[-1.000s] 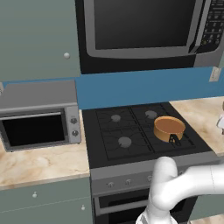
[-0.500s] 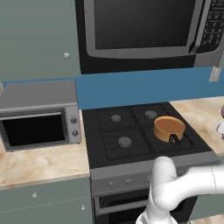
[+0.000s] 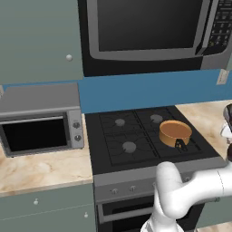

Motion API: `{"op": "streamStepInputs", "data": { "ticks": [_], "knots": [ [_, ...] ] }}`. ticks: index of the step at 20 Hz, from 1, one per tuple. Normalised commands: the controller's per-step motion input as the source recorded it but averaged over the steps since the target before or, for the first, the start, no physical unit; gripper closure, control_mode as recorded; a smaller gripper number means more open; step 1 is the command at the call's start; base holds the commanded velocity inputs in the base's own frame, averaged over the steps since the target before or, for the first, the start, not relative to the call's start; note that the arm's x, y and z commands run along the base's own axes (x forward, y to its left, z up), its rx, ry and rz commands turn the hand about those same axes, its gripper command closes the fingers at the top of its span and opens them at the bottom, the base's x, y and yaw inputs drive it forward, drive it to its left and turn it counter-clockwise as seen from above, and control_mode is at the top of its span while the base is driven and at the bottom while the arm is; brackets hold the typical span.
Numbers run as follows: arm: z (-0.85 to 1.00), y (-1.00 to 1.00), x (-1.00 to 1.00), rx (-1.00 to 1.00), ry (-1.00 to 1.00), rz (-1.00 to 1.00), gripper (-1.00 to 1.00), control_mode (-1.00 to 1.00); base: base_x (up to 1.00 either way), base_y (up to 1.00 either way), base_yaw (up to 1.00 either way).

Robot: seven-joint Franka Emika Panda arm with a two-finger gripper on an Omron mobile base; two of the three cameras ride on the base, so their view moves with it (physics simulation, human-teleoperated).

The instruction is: Pick up the sugar cube(s) and place them in the saucepan with hot chocolate.

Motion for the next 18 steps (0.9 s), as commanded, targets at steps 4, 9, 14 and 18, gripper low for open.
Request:
{"op": "streamStepInputs", "data": {
  "ticks": [4, 9, 14, 18],
  "knots": [
    [-0.26, 0.00, 0.01, 0.00, 0.09, 0.00, -1.00, -1.00, 0.00, 0.00, 0.00],
    [-0.22, 0.00, -0.26, 0.01, 0.02, 0.00, -1.00, -1.00, 0.00, 0.00, 0.00],
    [-0.02, 0.06, -0.19, 0.05, -0.01, 0.00, -1.00, -1.00, 0.00, 0.00, 0.00],
    [0.00, 0.17, -0.07, 0.03, -0.01, -0.01, -1.00, -1.00, 0.00, 0.00, 0.00]
  ]
}}
